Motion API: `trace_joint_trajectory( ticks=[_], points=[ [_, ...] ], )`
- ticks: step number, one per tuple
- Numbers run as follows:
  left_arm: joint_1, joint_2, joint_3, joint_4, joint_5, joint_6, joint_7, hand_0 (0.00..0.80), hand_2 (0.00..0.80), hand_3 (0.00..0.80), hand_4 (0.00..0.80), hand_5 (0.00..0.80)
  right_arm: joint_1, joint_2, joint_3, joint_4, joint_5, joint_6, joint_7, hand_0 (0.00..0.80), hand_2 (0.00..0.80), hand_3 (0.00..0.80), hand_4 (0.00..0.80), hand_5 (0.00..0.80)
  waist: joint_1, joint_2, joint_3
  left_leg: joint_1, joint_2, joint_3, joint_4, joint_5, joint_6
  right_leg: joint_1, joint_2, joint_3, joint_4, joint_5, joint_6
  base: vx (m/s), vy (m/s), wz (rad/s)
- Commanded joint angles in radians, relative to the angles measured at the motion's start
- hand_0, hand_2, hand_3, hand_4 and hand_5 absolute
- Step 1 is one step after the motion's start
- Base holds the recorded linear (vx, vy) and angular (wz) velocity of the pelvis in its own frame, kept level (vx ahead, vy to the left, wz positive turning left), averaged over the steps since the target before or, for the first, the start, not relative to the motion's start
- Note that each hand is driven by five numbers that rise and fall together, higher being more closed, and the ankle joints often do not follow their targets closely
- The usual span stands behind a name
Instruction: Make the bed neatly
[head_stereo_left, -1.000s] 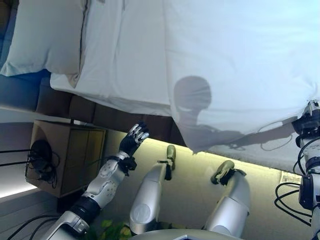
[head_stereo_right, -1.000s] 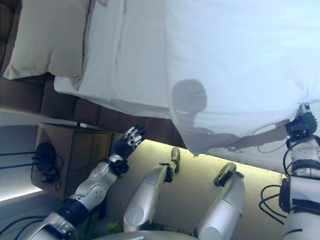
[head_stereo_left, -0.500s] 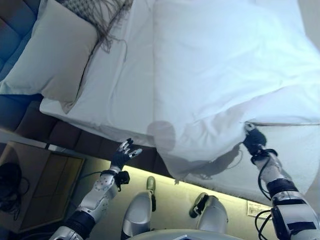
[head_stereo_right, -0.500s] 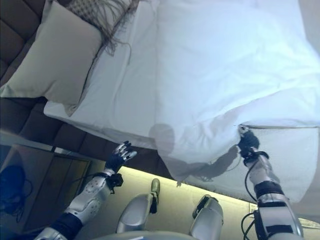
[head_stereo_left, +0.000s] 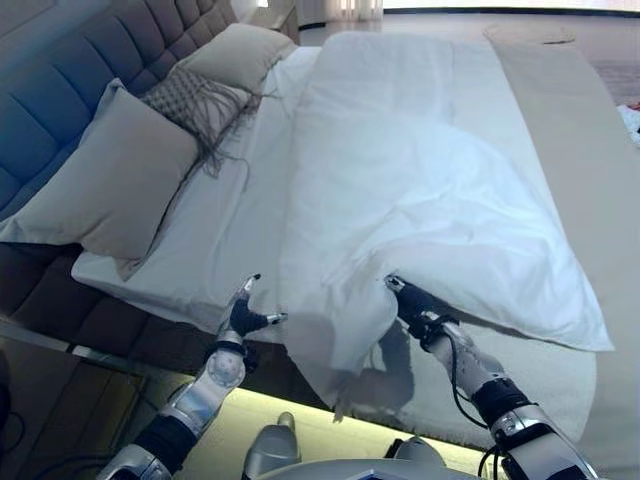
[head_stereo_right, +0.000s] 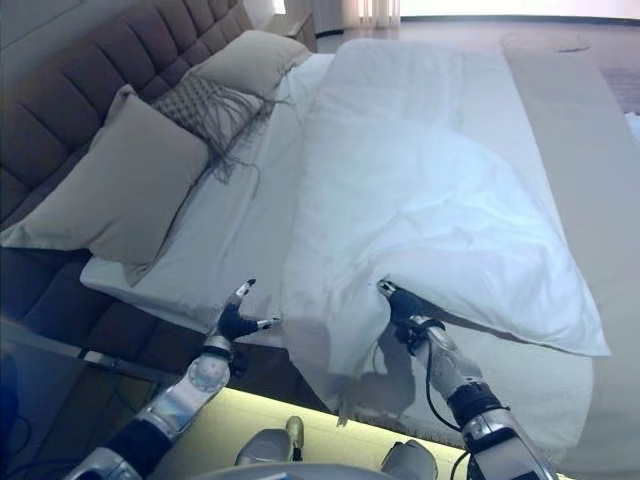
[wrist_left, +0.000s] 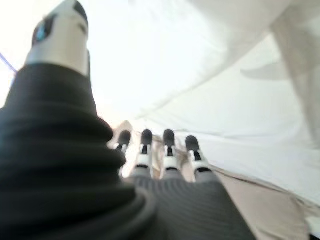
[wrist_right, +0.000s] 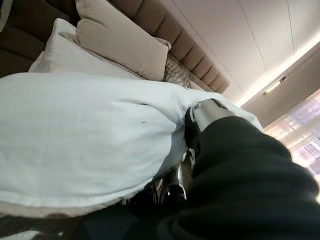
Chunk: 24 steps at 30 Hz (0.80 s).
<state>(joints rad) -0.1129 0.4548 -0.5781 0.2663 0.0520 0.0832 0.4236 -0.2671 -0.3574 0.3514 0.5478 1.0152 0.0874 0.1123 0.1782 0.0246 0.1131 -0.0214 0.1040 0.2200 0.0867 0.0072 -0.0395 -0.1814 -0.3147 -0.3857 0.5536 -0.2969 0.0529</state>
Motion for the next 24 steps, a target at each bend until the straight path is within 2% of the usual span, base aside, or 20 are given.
trace_joint_trajectory(
  ticks=[1, 6, 12, 19, 24],
  points=[
    [-0.106, 0.009, -0.032, -0.029, 0.046, 0.006, 0.018, 0.000, 0.000, 0.000, 0.000, 0.000, -0.097, 0.090, 0.010, -0.142, 0.014, -0.035, -0.006, 0.800, 0.800, 0.800, 0.800, 0.800, 0.003, -0.075, 0.015, 0.054, 0.048, 0.013, 0.024, -0.054, -0.010, 0.196, -0.044, -0.024, -0.531, 0.445, 0.162, 0.055, -0.045, 0.03],
    [-0.177, -0.050, -0.111, -0.026, 0.067, 0.052, -0.032, 0.000, 0.000, 0.000, 0.000, 0.000, -0.146, 0.118, 0.020, -0.138, 0.030, -0.003, -0.048, 0.800, 0.800, 0.800, 0.800, 0.800, -0.006, -0.076, 0.017, 0.056, 0.060, 0.014, -0.005, -0.036, -0.018, 0.184, -0.036, -0.016, -0.533, 0.448, 0.169, -0.010, -0.066, 0.01],
    [-0.264, -0.117, -0.187, -0.014, 0.000, 0.044, -0.045, 0.000, 0.000, 0.000, 0.000, 0.000, -0.207, 0.139, 0.040, -0.138, 0.065, -0.006, -0.116, 0.800, 0.800, 0.800, 0.800, 0.800, -0.008, -0.077, 0.044, 0.016, 0.070, -0.004, -0.005, -0.020, -0.031, 0.149, -0.052, -0.022, -0.519, 0.462, 0.178, -0.061, -0.078, -0.02],
    [-0.316, -0.152, -0.238, -0.001, -0.056, 0.074, -0.035, 0.000, 0.000, 0.000, 0.000, 0.000, -0.281, 0.135, 0.029, -0.120, 0.084, -0.031, -0.149, 0.800, 0.800, 0.800, 0.800, 0.800, -0.005, -0.078, 0.079, -0.030, 0.075, -0.024, 0.031, -0.023, -0.036, 0.124, -0.067, -0.029, -0.512, 0.476, 0.178, -0.073, -0.074, 0.01],
    [-0.305, -0.169, -0.253, 0.027, -0.036, 0.087, 0.027, 0.000, 0.000, 0.000, 0.000, 0.000, -0.289, 0.141, 0.019, -0.127, 0.097, -0.037, -0.155, 0.800, 0.800, 0.800, 0.800, 0.800, -0.003, -0.084, 0.087, -0.035, 0.082, -0.027, 0.071, -0.037, -0.037, 0.136, -0.069, -0.034, -0.511, 0.476, 0.174, 0.021, -0.058, -0.01]
  ],
)
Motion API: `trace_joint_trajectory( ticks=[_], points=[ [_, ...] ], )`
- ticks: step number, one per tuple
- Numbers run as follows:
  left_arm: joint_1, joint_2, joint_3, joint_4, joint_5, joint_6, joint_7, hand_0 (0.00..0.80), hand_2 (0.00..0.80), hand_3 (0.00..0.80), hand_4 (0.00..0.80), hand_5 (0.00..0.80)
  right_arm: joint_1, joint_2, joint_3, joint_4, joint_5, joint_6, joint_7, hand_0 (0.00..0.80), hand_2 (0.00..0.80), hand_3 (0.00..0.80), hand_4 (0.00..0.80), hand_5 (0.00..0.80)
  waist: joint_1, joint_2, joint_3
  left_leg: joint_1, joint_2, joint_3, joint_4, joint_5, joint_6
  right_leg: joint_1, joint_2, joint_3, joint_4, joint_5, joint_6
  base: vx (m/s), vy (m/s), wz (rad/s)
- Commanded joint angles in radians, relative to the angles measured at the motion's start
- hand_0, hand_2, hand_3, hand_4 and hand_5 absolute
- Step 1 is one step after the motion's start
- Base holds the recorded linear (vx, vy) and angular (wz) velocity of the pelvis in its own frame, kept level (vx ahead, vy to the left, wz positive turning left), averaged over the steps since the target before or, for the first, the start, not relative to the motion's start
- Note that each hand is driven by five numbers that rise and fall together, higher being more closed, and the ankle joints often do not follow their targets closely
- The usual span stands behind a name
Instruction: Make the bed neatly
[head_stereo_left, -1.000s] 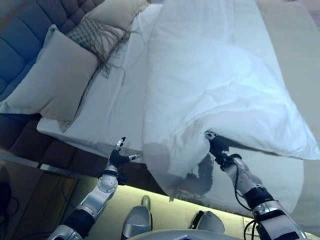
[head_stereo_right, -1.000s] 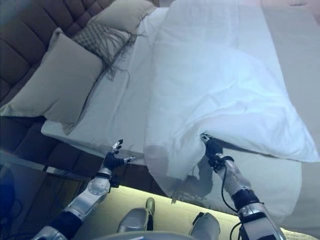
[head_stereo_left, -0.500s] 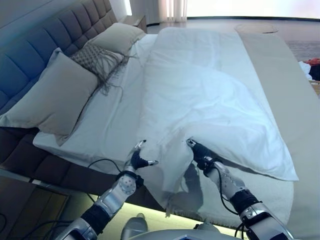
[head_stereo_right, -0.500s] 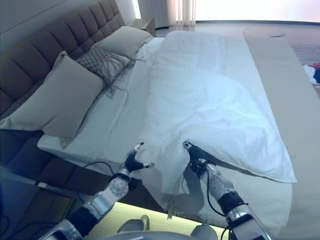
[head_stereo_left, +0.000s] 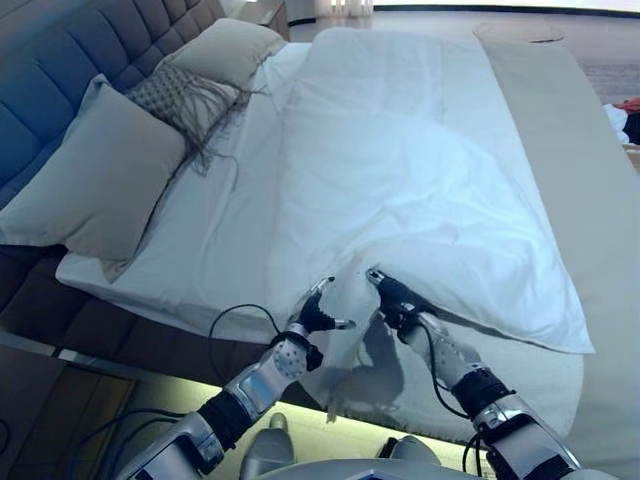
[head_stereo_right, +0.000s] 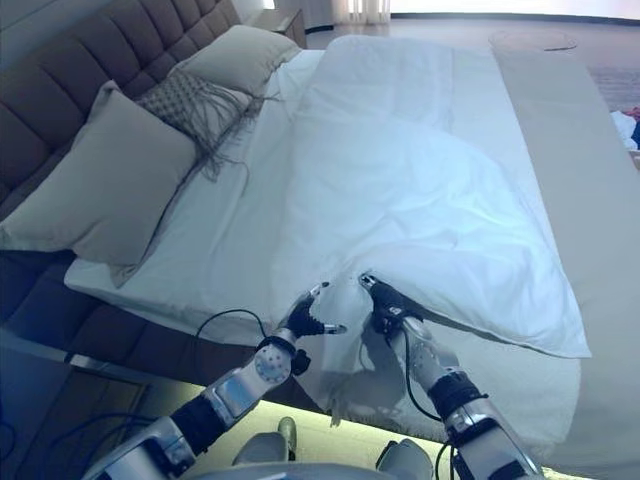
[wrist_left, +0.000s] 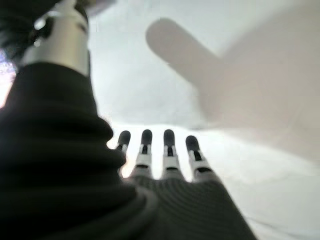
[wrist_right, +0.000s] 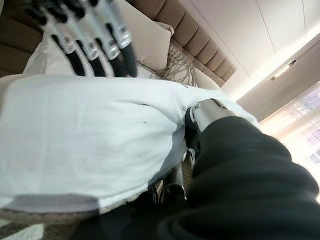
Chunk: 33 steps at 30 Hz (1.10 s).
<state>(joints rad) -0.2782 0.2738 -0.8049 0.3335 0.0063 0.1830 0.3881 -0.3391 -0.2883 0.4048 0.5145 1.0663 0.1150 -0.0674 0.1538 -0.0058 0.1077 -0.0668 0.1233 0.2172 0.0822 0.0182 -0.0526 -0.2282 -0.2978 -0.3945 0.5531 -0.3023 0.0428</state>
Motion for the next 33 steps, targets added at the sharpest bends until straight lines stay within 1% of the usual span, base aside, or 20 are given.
trace_joint_trajectory(
  ticks=[1, 4, 6, 8, 9, 11, 14, 19, 20, 22, 28, 29, 30, 33],
  points=[
    [-0.134, 0.013, -0.026, -0.039, 0.025, -0.007, 0.070, 0.000, 0.000, 0.000, 0.000, 0.000, -0.213, 0.071, -0.036, -0.096, 0.046, -0.062, 0.026, 0.800, 0.800, 0.800, 0.800, 0.800, 0.023, -0.055, 0.092, 0.013, 0.063, -0.025, 0.077, -0.049, -0.024, 0.187, -0.084, -0.026, -0.512, 0.480, 0.184, 0.065, -0.037, 0.01],
    [-0.115, 0.016, -0.024, -0.036, 0.104, 0.003, 0.058, 0.000, 0.000, 0.000, 0.000, 0.000, -0.200, 0.071, -0.042, -0.103, 0.049, -0.059, 0.029, 0.800, 0.800, 0.800, 0.800, 0.800, 0.026, -0.056, 0.092, 0.020, 0.066, -0.028, 0.080, -0.051, -0.023, 0.198, -0.081, -0.027, -0.511, 0.477, 0.181, 0.057, -0.030, 0.02],
    [-0.106, 0.022, -0.027, -0.036, 0.216, 0.002, 0.057, 0.000, 0.000, 0.000, 0.000, 0.000, -0.197, 0.068, -0.050, -0.105, 0.052, -0.055, 0.038, 0.800, 0.800, 0.800, 0.800, 0.800, 0.027, -0.055, 0.095, 0.021, 0.068, -0.031, 0.080, -0.048, -0.025, 0.201, -0.078, -0.028, -0.511, 0.476, 0.181, 0.042, -0.025, -0.01],
    [-0.109, 0.029, -0.039, -0.027, 0.309, 0.020, 0.072, 0.000, 0.000, 0.000, 0.000, 0.000, -0.197, 0.068, -0.050, -0.109, 0.051, -0.054, 0.042, 0.800, 0.800, 0.800, 0.800, 0.800, 0.025, -0.055, 0.096, 0.022, 0.070, -0.032, 0.076, -0.045, -0.028, 0.202, -0.076, -0.028, -0.513, 0.476, 0.181, 0.041, -0.011, -0.01],
    [-0.117, 0.034, -0.044, -0.020, 0.356, 0.018, 0.087, 0.000, 0.000, 0.000, 0.000, 0.000, -0.197, 0.069, -0.043, -0.117, 0.053, -0.056, 0.035, 0.800, 0.800, 0.800, 0.800, 0.800, 0.024, -0.055, 0.096, 0.022, 0.071, -0.031, 0.073, -0.043, -0.030, 0.201, -0.076, -0.028, -0.516, 0.478, 0.182, 0.031, -0.005, -0.01],
    [-0.146, 0.040, -0.058, -0.019, 0.496, 0.008, 0.081, 0.000, 0.000, 0.000, 0.000, 0.000, -0.207, 0.070, -0.032, -0.128, 0.062, -0.058, 0.025, 0.800, 0.800, 0.800, 0.800, 0.800, 0.018, -0.056, 0.096, 0.020, 0.073, -0.027, 0.065, -0.039, -0.033, 0.196, -0.076, -0.030, -0.520, 0.480, 0.185, 0.000, 0.000, 0.00],
    [-0.182, 0.043, -0.081, -0.035, 0.576, 0.008, 0.093, 0.000, 0.000, 0.000, 0.000, 0.000, -0.220, 0.063, -0.017, -0.134, 0.075, -0.064, 0.033, 0.800, 0.800, 0.800, 0.800, 0.800, 0.011, -0.055, 0.101, 0.012, 0.074, -0.024, 0.057, -0.033, -0.035, 0.184, -0.075, -0.029, -0.523, 0.484, 0.187, -0.014, -0.005, -0.02],
    [-0.212, 0.037, -0.100, -0.031, 0.641, 0.068, 0.128, 0.000, 0.000, 0.000, 0.000, 0.000, -0.241, 0.055, -0.004, -0.143, 0.071, -0.067, 0.033, 0.800, 0.800, 0.800, 0.800, 0.800, 0.008, -0.050, 0.117, -0.012, 0.069, -0.032, 0.065, -0.027, -0.036, 0.161, -0.084, -0.030, -0.515, 0.490, 0.186, -0.032, 0.006, -0.01],
    [-0.218, 0.037, -0.105, -0.023, 0.649, 0.092, 0.119, 0.000, 0.000, 0.000, 0.000, 0.000, -0.247, 0.050, -0.001, -0.145, 0.067, -0.064, 0.038, 0.800, 0.800, 0.800, 0.800, 0.800, 0.007, -0.049, 0.123, -0.020, 0.068, -0.036, 0.071, -0.027, -0.038, 0.153, -0.088, -0.028, -0.509, 0.492, 0.185, -0.053, -0.006, 0.01],
    [-0.223, 0.028, -0.112, -0.007, 0.651, 0.105, 0.118, 0.000, 0.000, 0.000, 0.000, 0.000, -0.262, 0.046, 0.002, -0.150, 0.067, -0.058, 0.028, 0.800, 0.800, 0.800, 0.800, 0.800, 0.008, -0.051, 0.133, -0.039, 0.068, -0.044, 0.087, -0.027, -0.037, 0.139, -0.093, -0.025, -0.501, 0.494, 0.186, -0.046, -0.028, 0.01],
    [-0.246, 0.002, -0.136, 0.008, 0.627, 0.131, 0.068, 0.000, 0.000, 0.000, 0.000, 0.000, -0.301, 0.037, -0.004, -0.141, 0.086, -0.076, 0.030, 0.800, 0.800, 0.800, 0.800, 0.800, 0.007, -0.055, 0.162, -0.081, 0.070, -0.051, 0.096, -0.018, -0.039, 0.099, -0.098, -0.022, -0.494, 0.508, 0.192, -0.090, -0.044, -0.01],
    [-0.251, -0.001, -0.139, 0.010, 0.626, 0.147, 0.049, 0.000, 0.000, 0.000, 0.000, 0.000, -0.309, 0.034, -0.008, -0.138, 0.088, -0.077, 0.032, 0.800, 0.800, 0.800, 0.800, 0.800, 0.004, -0.054, 0.166, -0.088, 0.070, -0.051, 0.095, -0.016, -0.039, 0.089, -0.098, -0.021, -0.494, 0.511, 0.192, -0.110, -0.014, 0.01],
    [-0.254, -0.003, -0.144, 0.017, 0.619, 0.163, 0.031, 0.000, 0.000, 0.000, 0.000, 0.000, -0.316, 0.034, -0.010, -0.137, 0.090, -0.077, 0.030, 0.800, 0.800, 0.800, 0.800, 0.800, 0.003, -0.052, 0.170, -0.094, 0.070, -0.051, 0.096, -0.014, -0.039, 0.082, -0.099, -0.019, -0.493, 0.512, 0.192, -0.089, -0.005, 0.02],
    [-0.253, -0.013, -0.162, 0.059, 0.588, 0.169, 0.011, 0.000, 0.000, 0.000, 0.000, 0.000, -0.334, 0.034, -0.014, -0.131, 0.104, -0.076, 0.035, 0.800, 0.800, 0.800, 0.800, 0.800, -0.003, -0.054, 0.178, -0.107, 0.071, -0.053, 0.104, -0.014, -0.039, 0.065, -0.101, -0.010, -0.482, 0.514, 0.192, -0.050, -0.020, 0.01]
  ],
)
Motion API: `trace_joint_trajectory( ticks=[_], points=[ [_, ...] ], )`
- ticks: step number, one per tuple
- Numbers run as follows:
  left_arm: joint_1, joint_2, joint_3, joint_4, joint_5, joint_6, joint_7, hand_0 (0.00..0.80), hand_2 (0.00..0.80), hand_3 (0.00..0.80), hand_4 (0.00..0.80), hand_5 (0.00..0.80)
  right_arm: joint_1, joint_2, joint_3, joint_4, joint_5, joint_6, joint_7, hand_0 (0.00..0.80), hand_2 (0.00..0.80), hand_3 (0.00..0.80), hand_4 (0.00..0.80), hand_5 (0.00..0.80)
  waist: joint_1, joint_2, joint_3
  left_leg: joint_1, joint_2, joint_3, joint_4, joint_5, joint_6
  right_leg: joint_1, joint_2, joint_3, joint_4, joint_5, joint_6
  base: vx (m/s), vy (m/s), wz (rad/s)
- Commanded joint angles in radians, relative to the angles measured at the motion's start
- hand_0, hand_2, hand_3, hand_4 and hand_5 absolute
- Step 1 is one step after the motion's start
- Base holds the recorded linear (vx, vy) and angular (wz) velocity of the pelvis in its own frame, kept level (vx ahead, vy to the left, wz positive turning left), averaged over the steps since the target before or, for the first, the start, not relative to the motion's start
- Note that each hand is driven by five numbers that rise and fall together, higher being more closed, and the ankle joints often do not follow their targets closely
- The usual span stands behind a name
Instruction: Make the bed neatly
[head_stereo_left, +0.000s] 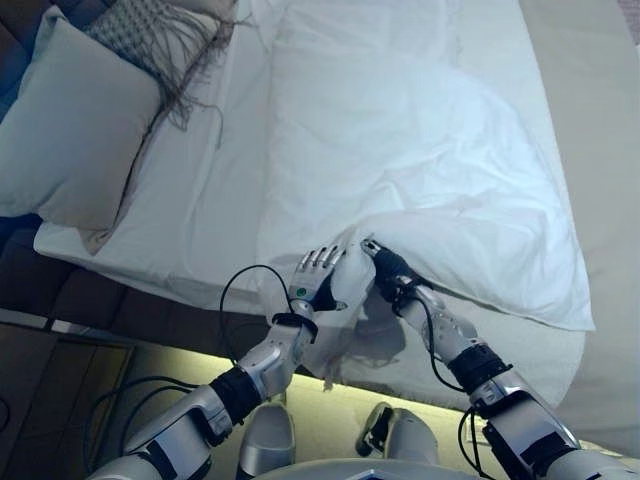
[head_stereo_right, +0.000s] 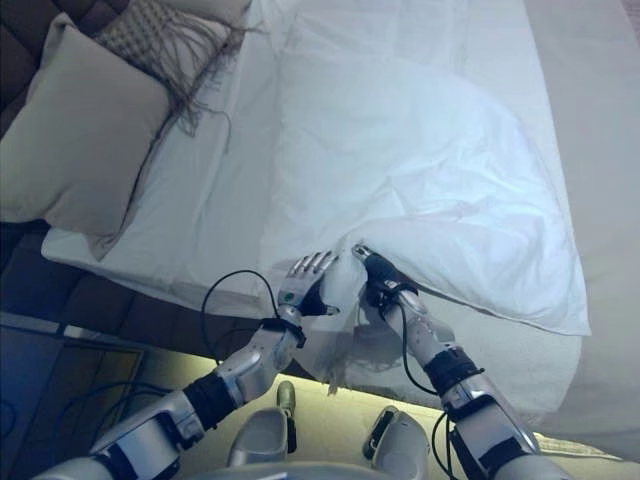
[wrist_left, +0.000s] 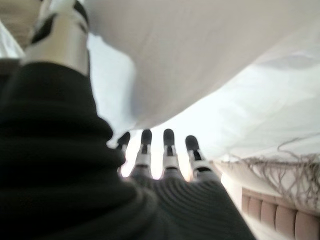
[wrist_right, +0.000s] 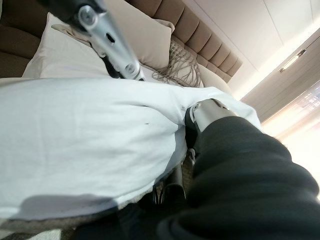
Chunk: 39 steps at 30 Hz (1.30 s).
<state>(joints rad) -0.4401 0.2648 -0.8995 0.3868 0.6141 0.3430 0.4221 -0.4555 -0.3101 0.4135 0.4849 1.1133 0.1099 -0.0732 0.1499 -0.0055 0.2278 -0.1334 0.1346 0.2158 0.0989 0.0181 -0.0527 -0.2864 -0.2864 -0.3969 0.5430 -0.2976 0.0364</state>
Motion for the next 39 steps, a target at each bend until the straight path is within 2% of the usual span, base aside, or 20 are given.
trace_joint_trajectory(
  ticks=[1, 7, 11, 19, 20, 21, 22, 23, 26, 29, 39],
  points=[
    [-0.089, -0.007, -0.073, 0.019, -0.038, 0.008, -0.018, 0.000, 0.000, 0.000, 0.000, 0.000, -0.220, 0.057, -0.023, -0.104, 0.057, -0.070, 0.044, 0.800, 0.800, 0.800, 0.800, 0.800, -0.002, -0.055, 0.060, -0.045, 0.061, -0.051, 0.090, -0.013, -0.040, 0.117, -0.112, -0.003, -0.467, 0.508, 0.198, -0.029, -0.032, -0.01],
    [-0.087, -0.047, -0.091, 0.048, -0.100, 0.007, -0.019, 0.000, 0.000, 0.000, 0.000, 0.000, -0.231, 0.051, -0.019, -0.129, 0.053, -0.069, 0.040, 0.800, 0.800, 0.800, 0.800, 0.800, -0.013, -0.041, 0.069, -0.064, 0.060, -0.050, 0.088, 0.000, -0.041, 0.089, -0.117, 0.005, -0.458, 0.509, 0.200, -0.031, 0.026, 0.00],
    [-0.073, -0.059, -0.103, 0.069, -0.086, 0.012, -0.039, 0.000, 0.000, 0.000, 0.000, 0.000, -0.246, 0.035, -0.032, -0.148, 0.041, -0.063, 0.049, 0.800, 0.800, 0.800, 0.800, 0.800, -0.015, -0.028, 0.075, -0.077, 0.055, -0.049, 0.088, 0.005, -0.042, 0.075, -0.119, 0.007, -0.455, 0.508, 0.199, -0.043, 0.036, 0.01],
    [-0.065, -0.048, -0.124, 0.114, -0.068, 0.055, -0.028, 0.000, 0.000, 0.000, 0.000, 0.000, -0.239, 0.020, -0.019, -0.202, 0.068, -0.103, 0.068, 0.800, 0.800, 0.800, 0.800, 0.800, -0.011, -0.047, 0.062, -0.071, 0.071, -0.039, 0.084, 0.012, -0.052, 0.086, -0.116, -0.010, -0.459, 0.510, 0.199, 0.018, -0.031, -0.02],
    [-0.058, -0.045, -0.122, 0.112, -0.067, 0.050, -0.026, 0.104, 0.104, 0.104, 0.104, 0.104, -0.238, 0.018, -0.019, -0.208, 0.063, -0.104, 0.064, 0.800, 0.800, 0.800, 0.800, 0.800, -0.010, -0.045, 0.062, -0.071, 0.071, -0.040, 0.082, 0.013, -0.052, 0.087, -0.117, -0.013, -0.460, 0.510, 0.200, 0.000, 0.000, 0.00],
    [-0.043, -0.038, -0.120, 0.110, -0.064, 0.034, -0.013, 0.449, 0.449, 0.449, 0.449, 0.449, -0.234, 0.014, -0.020, -0.220, 0.052, -0.102, 0.059, 0.800, 0.800, 0.800, 0.800, 0.800, -0.008, -0.042, 0.063, -0.073, 0.069, -0.041, 0.082, 0.014, -0.053, 0.087, -0.119, -0.017, -0.461, 0.511, 0.201, 0.000, 0.000, 0.00],
    [-0.024, -0.019, -0.117, 0.099, -0.061, 0.008, 0.004, 0.662, 0.662, 0.662, 0.662, 0.662, -0.229, 0.000, -0.025, -0.237, 0.050, -0.095, 0.054, 0.800, 0.800, 0.800, 0.800, 0.800, -0.005, -0.036, 0.066, -0.073, 0.065, -0.041, 0.081, 0.014, -0.055, 0.088, -0.119, -0.018, -0.463, 0.511, 0.202, 0.000, 0.000, 0.00],
    [-0.015, -0.008, -0.113, 0.092, -0.057, -0.007, 0.010, 0.800, 0.800, 0.800, 0.800, 0.800, -0.224, -0.006, -0.028, -0.246, 0.050, -0.092, 0.053, 0.800, 0.800, 0.800, 0.800, 0.800, -0.004, -0.034, 0.068, -0.073, 0.064, -0.041, 0.082, 0.014, -0.055, 0.088, -0.120, -0.019, -0.462, 0.512, 0.202, 0.000, 0.000, 0.00],
    [0.034, 0.054, -0.093, 0.057, -0.031, -0.089, 0.042, 0.800, 0.800, 0.800, 0.800, 0.800, -0.195, -0.030, -0.035, -0.263, 0.055, -0.105, 0.065, 0.800, 0.800, 0.800, 0.800, 0.800, 0.009, -0.029, 0.076, -0.073, 0.069, -0.040, 0.084, 0.015, -0.056, 0.092, -0.123, -0.025, -0.462, 0.513, 0.202, 0.000, 0.000, 0.00],
    [0.060, 0.083, -0.085, 0.045, -0.017, -0.128, 0.056, 0.800, 0.800, 0.800, 0.800, 0.800, -0.180, -0.038, -0.037, -0.265, 0.067, -0.120, 0.069, 0.800, 0.800, 0.800, 0.800, 0.800, 0.017, -0.030, 0.079, -0.073, 0.073, -0.040, 0.084, 0.016, -0.059, 0.096, -0.125, -0.033, -0.463, 0.515, 0.202, 0.002, -0.026, 0.00],
    [0.095, 0.115, -0.074, 0.030, -0.045, -0.159, 0.032, 0.800, 0.800, 0.800, 0.800, 0.800, -0.165, -0.039, -0.029, -0.270, 0.089, -0.125, 0.062, 0.800, 0.800, 0.800, 0.800, 0.800, 0.022, -0.030, 0.072, -0.055, 0.084, -0.024, 0.067, 0.028, -0.064, 0.113, -0.126, -0.048, -0.466, 0.515, 0.206, 0.003, -0.004, 0.00]
  ],
)
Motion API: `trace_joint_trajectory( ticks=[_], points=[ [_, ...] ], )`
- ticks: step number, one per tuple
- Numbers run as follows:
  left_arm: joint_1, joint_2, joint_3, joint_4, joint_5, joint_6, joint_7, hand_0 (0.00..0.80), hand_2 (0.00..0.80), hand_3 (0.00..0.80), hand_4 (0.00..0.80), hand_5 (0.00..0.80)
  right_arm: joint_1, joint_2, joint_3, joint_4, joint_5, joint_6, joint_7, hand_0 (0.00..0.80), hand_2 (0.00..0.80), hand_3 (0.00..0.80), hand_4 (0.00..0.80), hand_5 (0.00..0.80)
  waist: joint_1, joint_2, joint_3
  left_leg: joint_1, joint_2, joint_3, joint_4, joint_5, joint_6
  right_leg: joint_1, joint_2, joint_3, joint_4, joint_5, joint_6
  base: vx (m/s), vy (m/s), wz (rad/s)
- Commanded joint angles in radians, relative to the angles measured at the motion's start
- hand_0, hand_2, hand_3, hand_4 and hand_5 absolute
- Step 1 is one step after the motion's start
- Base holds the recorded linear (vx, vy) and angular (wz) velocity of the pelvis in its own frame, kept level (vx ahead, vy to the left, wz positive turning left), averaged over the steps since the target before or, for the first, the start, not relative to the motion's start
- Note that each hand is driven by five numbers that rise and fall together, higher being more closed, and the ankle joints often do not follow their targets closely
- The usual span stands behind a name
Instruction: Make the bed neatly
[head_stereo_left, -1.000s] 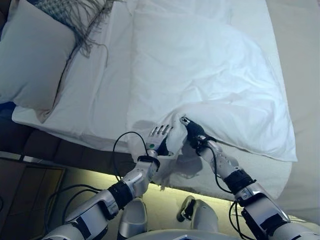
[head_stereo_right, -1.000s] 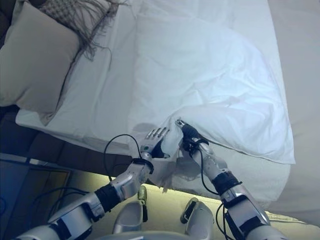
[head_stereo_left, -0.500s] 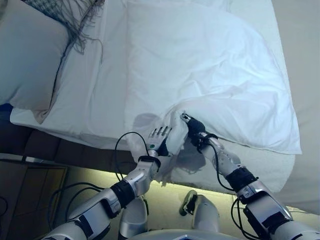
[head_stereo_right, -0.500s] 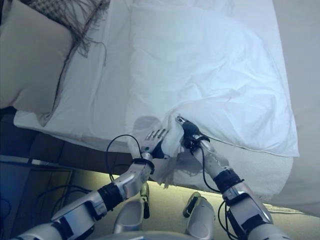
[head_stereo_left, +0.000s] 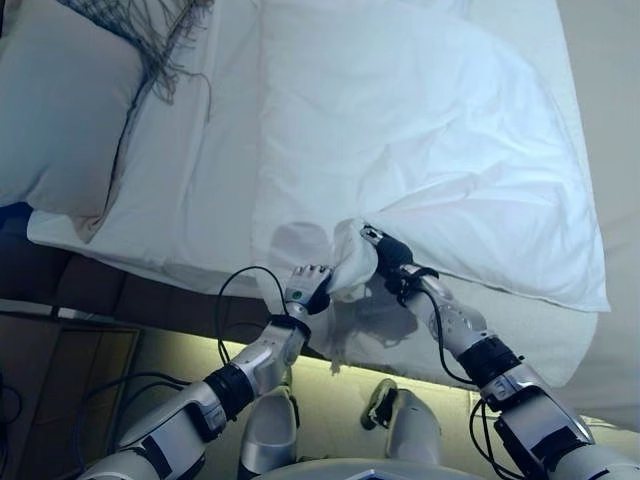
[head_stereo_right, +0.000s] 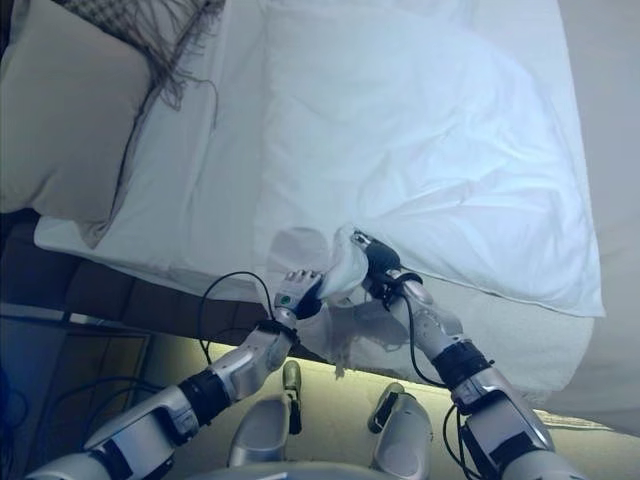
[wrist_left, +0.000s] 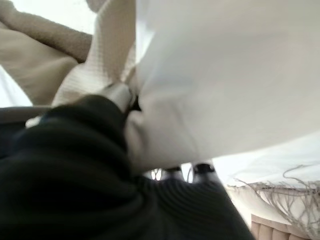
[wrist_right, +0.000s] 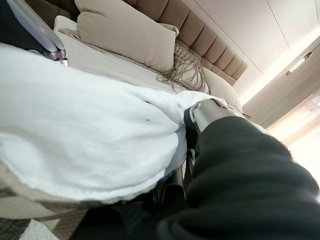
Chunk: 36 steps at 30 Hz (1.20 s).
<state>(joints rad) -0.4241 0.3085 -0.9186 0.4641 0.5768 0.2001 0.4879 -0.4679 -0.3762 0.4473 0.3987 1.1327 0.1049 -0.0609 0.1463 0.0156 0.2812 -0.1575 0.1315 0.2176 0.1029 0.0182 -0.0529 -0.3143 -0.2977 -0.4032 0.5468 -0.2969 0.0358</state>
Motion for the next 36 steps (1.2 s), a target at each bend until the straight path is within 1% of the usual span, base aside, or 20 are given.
trace_joint_trajectory(
  ticks=[1, 4, 5, 6, 12, 15, 16, 17, 18, 19, 20, 21, 24, 26, 28, 31, 32, 33, 36],
  points=[
    [0.078, 0.070, -0.054, -0.047, -0.020, -0.023, -0.032, 0.800, 0.800, 0.800, 0.800, 0.800, -0.152, 0.024, -0.063, -0.182, 0.073, -0.117, 0.051, 0.800, 0.800, 0.800, 0.800, 0.800, 0.026, -0.050, 0.017, -0.028, 0.086, -0.024, 0.061, 0.028, -0.063, 0.144, -0.115, -0.042, -0.471, 0.514, 0.206, 0.014, 0.044, 0.04],
    [0.085, 0.065, -0.047, -0.043, -0.058, -0.051, -0.013, 0.800, 0.800, 0.800, 0.800, 0.800, -0.140, 0.023, -0.061, -0.173, 0.083, -0.111, 0.062, 0.800, 0.800, 0.800, 0.800, 0.800, 0.026, -0.048, 0.009, -0.015, 0.082, -0.019, 0.052, 0.029, -0.063, 0.156, -0.115, -0.045, -0.475, 0.514, 0.206, 0.016, 0.041, 0.07],
    [0.087, 0.065, -0.042, -0.044, -0.075, -0.056, -0.005, 0.800, 0.800, 0.800, 0.800, 0.800, -0.130, 0.025, -0.061, -0.171, 0.089, -0.107, 0.066, 0.461, 0.461, 0.461, 0.461, 0.461, 0.026, -0.048, 0.006, -0.009, 0.080, -0.018, 0.051, 0.027, -0.062, 0.162, -0.115, -0.045, -0.476, 0.514, 0.205, 0.025, 0.030, 0.07],
    [0.091, 0.066, -0.035, -0.045, -0.095, -0.057, 0.006, 0.800, 0.800, 0.800, 0.800, 0.800, -0.119, 0.029, -0.060, -0.168, 0.091, -0.103, 0.070, 0.000, 0.000, 0.000, 0.000, 0.000, 0.026, -0.048, 0.003, -0.003, 0.079, -0.017, 0.051, 0.025, -0.061, 0.166, -0.115, -0.045, -0.475, 0.513, 0.205, 0.026, 0.028, 0.04],
    [0.122, 0.067, 0.033, -0.028, -0.221, -0.060, 0.082, 0.800, 0.800, 0.800, 0.800, 0.800, -0.033, 0.073, -0.047, -0.167, 0.113, -0.114, 0.089, 0.000, 0.000, 0.000, 0.000, 0.000, 0.022, -0.051, -0.022, 0.051, 0.077, -0.006, 0.026, 0.022, -0.059, 0.217, -0.104, -0.045, -0.487, 0.502, 0.202, 0.046, 0.034, -0.01],
    [0.163, 0.062, 0.116, -0.040, -0.261, -0.071, 0.106, 0.800, 0.800, 0.800, 0.800, 0.800, 0.055, 0.121, -0.034, -0.191, 0.071, -0.106, 0.093, 0.000, 0.000, 0.000, 0.000, 0.000, 0.007, -0.039, -0.055, 0.093, 0.056, -0.010, 0.001, 0.022, -0.062, 0.244, -0.092, -0.026, -0.494, 0.486, 0.204, 0.129, 0.165, -0.03],
    [0.175, 0.079, 0.172, -0.075, -0.276, -0.065, 0.077, 0.800, 0.800, 0.800, 0.800, 0.800, 0.115, 0.126, -0.045, -0.217, 0.049, -0.084, 0.105, 0.000, 0.000, 0.000, 0.000, 0.000, 0.000, -0.030, -0.075, 0.109, 0.047, -0.007, -0.008, 0.017, -0.059, 0.251, -0.090, -0.018, -0.497, 0.480, 0.203, 0.117, 0.184, -0.03],
    [0.183, 0.088, 0.190, -0.090, -0.282, -0.060, 0.071, 0.800, 0.800, 0.800, 0.800, 0.800, 0.133, 0.127, -0.048, -0.228, 0.044, -0.072, 0.106, 0.000, 0.000, 0.000, 0.000, 0.000, -0.003, -0.028, -0.083, 0.114, 0.044, -0.005, -0.012, 0.016, -0.058, 0.254, -0.089, -0.017, -0.499, 0.479, 0.203, 0.130, 0.175, -0.01],
    [0.195, 0.118, 0.257, -0.137, -0.295, -0.042, 0.032, 0.800, 0.800, 0.800, 0.800, 0.800, 0.215, 0.108, -0.064, -0.264, 0.040, -0.042, 0.134, 0.000, 0.000, 0.000, 0.000, 0.000, -0.009, -0.022, -0.106, 0.131, 0.039, 0.007, -0.020, 0.010, -0.051, 0.262, -0.084, -0.008, -0.503, 0.474, 0.201, 0.107, 0.088, 0.02],
    [0.195, 0.122, 0.272, -0.139, -0.298, -0.032, 0.033, 0.800, 0.800, 0.800, 0.800, 0.800, 0.246, 0.100, -0.070, -0.272, 0.043, -0.032, 0.152, 0.000, 0.000, 0.000, 0.000, 0.000, -0.012, -0.025, -0.115, 0.136, 0.038, 0.014, -0.019, 0.007, -0.048, 0.266, -0.081, -0.003, -0.505, 0.473, 0.200, 0.140, 0.049, 0.03],
    [0.195, 0.123, 0.284, -0.129, -0.302, -0.022, 0.043, 0.800, 0.800, 0.800, 0.800, 0.800, 0.277, 0.097, -0.071, -0.274, 0.044, -0.023, 0.173, 0.000, 0.000, 0.000, 0.000, 0.000, -0.017, -0.029, -0.126, 0.146, 0.041, 0.022, -0.022, 0.005, -0.045, 0.271, -0.074, 0.005, -0.509, 0.472, 0.196, 0.167, -0.047, 0.03],
    [0.184, 0.112, 0.301, -0.079, -0.307, -0.014, 0.071, 0.800, 0.800, 0.800, 0.800, 0.800, 0.311, 0.099, -0.049, -0.260, 0.051, -0.029, 0.198, 0.000, 0.000, 0.000, 0.000, 0.000, -0.026, -0.039, -0.136, 0.166, 0.048, 0.033, -0.024, 0.008, -0.044, 0.289, -0.063, 0.011, -0.513, 0.468, 0.191, 0.200, -0.067, -0.01],
    [0.144, 0.081, 0.334, 0.027, -0.312, 0.016, 0.128, 0.800, 0.800, 0.800, 0.800, 0.800, 0.363, 0.121, -0.010, -0.235, 0.047, -0.032, 0.211, 0.000, 0.000, 0.000, 0.000, 0.000, -0.055, -0.052, -0.144, 0.219, 0.057, 0.042, -0.038, 0.015, -0.049, 0.332, -0.045, 0.018, -0.513, 0.454, 0.185, 0.170, -0.031, -0.10],
    [0.139, 0.089, 0.369, 0.046, -0.317, 0.032, 0.149, 0.800, 0.800, 0.800, 0.800, 0.800, 0.400, 0.115, -0.015, -0.231, 0.045, -0.015, 0.221, 0.000, 0.000, 0.000, 0.000, 0.000, -0.073, -0.049, -0.152, 0.244, 0.059, 0.046, -0.051, 0.018, -0.049, 0.347, -0.039, 0.023, -0.513, 0.447, 0.184, 0.092, 0.060, -0.10],
    [0.155, 0.116, 0.431, 0.053, -0.342, 0.036, 0.162, 0.800, 0.800, 0.800, 0.800, 0.800, 0.456, 0.104, -0.055, -0.238, 0.032, 0.033, 0.243, 0.000, 0.000, 0.000, 0.000, 0.000, -0.103, -0.038, -0.166, 0.266, 0.055, 0.054, -0.067, 0.022, -0.047, 0.357, -0.036, 0.033, -0.513, 0.441, 0.183, 0.051, 0.119, -0.09],
    [0.195, 0.142, 0.524, 0.073, -0.404, 0.002, 0.185, 0.800, 0.800, 0.800, 0.800, 0.800, 0.531, 0.089, -0.122, -0.240, -0.010, 0.088, 0.278, 0.000, 0.000, 0.000, 0.000, 0.000, -0.139, -0.022, -0.186, 0.288, 0.046, 0.058, -0.085, 0.025, -0.046, 0.358, -0.036, 0.047, -0.508, 0.433, 0.181, 0.032, 0.132, -0.09],
    [0.211, 0.145, 0.548, 0.080, -0.432, -0.013, 0.197, 0.800, 0.800, 0.800, 0.800, 0.800, 0.552, 0.086, -0.140, -0.236, -0.032, 0.093, 0.286, 0.000, 0.000, 0.000, 0.000, 0.000, -0.147, -0.018, -0.191, 0.293, 0.044, 0.060, -0.088, 0.024, -0.046, 0.358, -0.038, 0.049, -0.505, 0.430, 0.181, 0.025, 0.122, -0.16],
    [0.238, 0.145, 0.592, 0.088, -0.460, -0.043, 0.200, 0.800, 0.800, 0.800, 0.800, 0.800, 0.591, 0.080, -0.172, -0.233, -0.064, 0.099, 0.307, 0.000, 0.000, 0.000, 0.000, 0.000, -0.156, -0.014, -0.198, 0.300, 0.039, 0.062, -0.095, 0.024, -0.046, 0.357, -0.039, 0.054, -0.504, 0.428, 0.181, 0.018, 0.109, -0.10],
    [0.297, 0.135, 0.675, 0.107, -0.561, -0.117, 0.231, 0.800, 0.800, 0.800, 0.800, 0.800, 0.658, 0.078, -0.230, -0.214, -0.079, 0.116, 0.328, 0.000, 0.000, 0.000, 0.000, 0.000, -0.170, -0.010, -0.211, 0.307, 0.028, 0.065, -0.103, 0.017, -0.042, 0.356, -0.040, 0.061, -0.506, 0.422, 0.179, -0.002, 0.071, -0.18]
  ],
)
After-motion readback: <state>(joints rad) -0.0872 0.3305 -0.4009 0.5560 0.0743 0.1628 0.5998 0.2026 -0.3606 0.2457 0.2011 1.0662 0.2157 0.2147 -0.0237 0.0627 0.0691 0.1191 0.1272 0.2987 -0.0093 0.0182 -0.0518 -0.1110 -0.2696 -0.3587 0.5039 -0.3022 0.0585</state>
